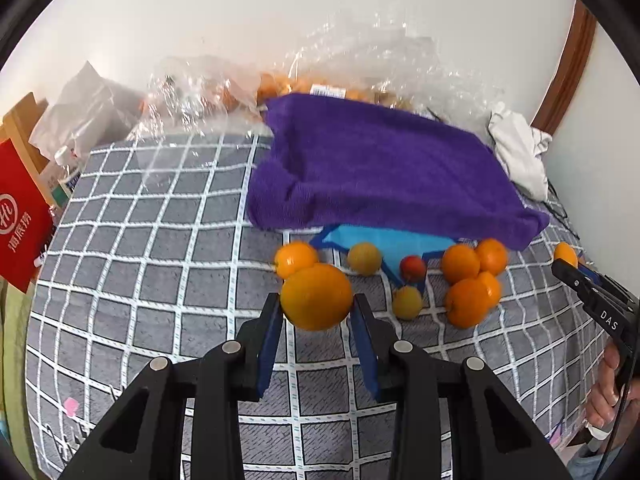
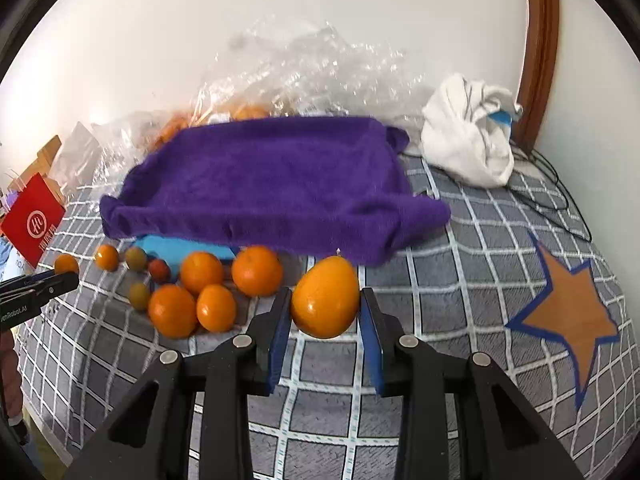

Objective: Organize fruits
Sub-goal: 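Carry both fruits over the purple towel and lower them onto it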

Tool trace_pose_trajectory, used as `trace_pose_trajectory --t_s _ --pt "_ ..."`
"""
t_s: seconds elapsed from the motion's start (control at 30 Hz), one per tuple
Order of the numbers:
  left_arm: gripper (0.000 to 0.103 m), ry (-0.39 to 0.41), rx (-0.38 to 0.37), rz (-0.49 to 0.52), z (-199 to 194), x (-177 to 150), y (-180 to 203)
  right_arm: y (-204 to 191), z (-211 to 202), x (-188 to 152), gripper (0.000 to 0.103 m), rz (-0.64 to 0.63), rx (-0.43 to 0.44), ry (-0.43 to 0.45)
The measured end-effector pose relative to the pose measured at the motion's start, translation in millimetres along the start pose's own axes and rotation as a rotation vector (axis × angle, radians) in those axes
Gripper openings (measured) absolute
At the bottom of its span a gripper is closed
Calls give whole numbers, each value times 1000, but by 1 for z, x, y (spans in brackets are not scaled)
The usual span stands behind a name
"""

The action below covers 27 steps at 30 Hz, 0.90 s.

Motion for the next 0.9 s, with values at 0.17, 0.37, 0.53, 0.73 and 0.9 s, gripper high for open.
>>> trace_pose_trajectory --t_s 0.17,0.37,0.53,0.73,0.9 --pt "33 31 5 -10 -12 22 -3 -6 -10 22 33 -7 12 33" --pt "33 65 1 -7 -25 49 -1 -15 -17 48 33 -45 16 51" --pt "33 99 -4 -14 -30 73 -2 -22 -19 69 33 -63 18 81" --pt "33 124 9 -9 -26 100 -4 -27 -11 93 33 -65 34 106" --pt "33 122 10 -28 -12 122 -11 -23 9 112 33 -63 33 105"
Point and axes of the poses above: each gripper's, at about its wrist camera, not at the fingertips, and z roughly the way its jaws point, y to its right, x to its top, the point moved 8 cm from there along z, roughly the way its jaws point, and after that the axes turned 2 degrees about z, right-handed, at the moved point
